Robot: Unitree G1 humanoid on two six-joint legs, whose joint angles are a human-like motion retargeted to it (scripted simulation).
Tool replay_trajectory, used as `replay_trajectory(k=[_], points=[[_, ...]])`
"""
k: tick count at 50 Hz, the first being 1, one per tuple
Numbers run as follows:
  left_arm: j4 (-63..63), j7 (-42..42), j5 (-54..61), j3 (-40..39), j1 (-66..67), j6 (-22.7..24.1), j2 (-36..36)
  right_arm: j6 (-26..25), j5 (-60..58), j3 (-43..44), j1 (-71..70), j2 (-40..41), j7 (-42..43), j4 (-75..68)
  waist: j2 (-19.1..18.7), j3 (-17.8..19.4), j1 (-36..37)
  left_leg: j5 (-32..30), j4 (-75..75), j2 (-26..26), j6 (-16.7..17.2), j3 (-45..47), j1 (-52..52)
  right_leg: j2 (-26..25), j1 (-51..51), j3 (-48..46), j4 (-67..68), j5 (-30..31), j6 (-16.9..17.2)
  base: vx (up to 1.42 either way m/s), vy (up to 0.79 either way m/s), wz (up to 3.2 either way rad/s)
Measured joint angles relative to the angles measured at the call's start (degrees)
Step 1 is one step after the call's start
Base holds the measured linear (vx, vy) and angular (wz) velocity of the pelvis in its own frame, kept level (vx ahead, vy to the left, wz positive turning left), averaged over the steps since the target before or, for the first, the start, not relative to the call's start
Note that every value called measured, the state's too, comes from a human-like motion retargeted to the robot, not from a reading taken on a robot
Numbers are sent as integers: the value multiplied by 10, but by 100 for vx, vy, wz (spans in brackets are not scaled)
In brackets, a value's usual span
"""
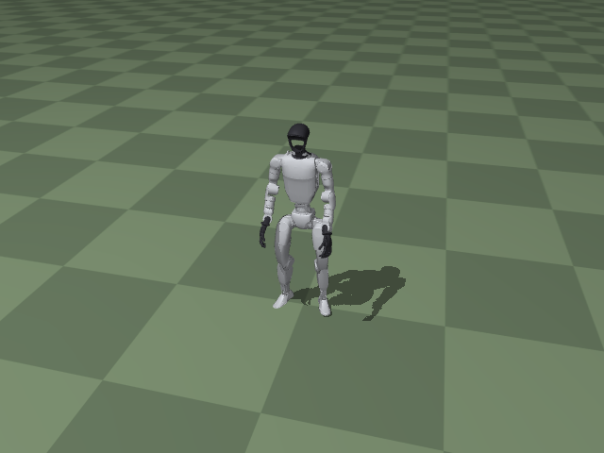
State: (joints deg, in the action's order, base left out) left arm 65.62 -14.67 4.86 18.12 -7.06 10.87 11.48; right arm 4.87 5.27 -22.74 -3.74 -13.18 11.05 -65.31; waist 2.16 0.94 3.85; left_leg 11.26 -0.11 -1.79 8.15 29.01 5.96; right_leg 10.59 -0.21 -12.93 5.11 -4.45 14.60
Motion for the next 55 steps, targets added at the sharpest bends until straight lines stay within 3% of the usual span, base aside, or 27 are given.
replay_trajectory(k=[27, 43, 55], points=[[-7, 11, -31, -43, 28, -8, 7, 3, -17, -11, -18, -2, 11, 28, 23, 3, -9, 2, 6, -7, 7, -9, 1, -4, 10, -11, -1, -2, -8, 0, 0, 0], [13, 1, 7, 0, 17, 3, 2, 0, -3, -8, 7, 3, 1, 6, 13, 3, 27, -1, -1, -2, -4, 11, -2, -4, -9, 12, 1, 2, 3, 0, 0, -5], [-12, 9, -23, -23, -5, 0, 8, 3, -14, -15, 15, 6, -2, 9, 24, 0, 23, -2, 3, -5, 5, -15, -8, -3, 3, -16, -3, -3, -7, 0, 0, 17]])
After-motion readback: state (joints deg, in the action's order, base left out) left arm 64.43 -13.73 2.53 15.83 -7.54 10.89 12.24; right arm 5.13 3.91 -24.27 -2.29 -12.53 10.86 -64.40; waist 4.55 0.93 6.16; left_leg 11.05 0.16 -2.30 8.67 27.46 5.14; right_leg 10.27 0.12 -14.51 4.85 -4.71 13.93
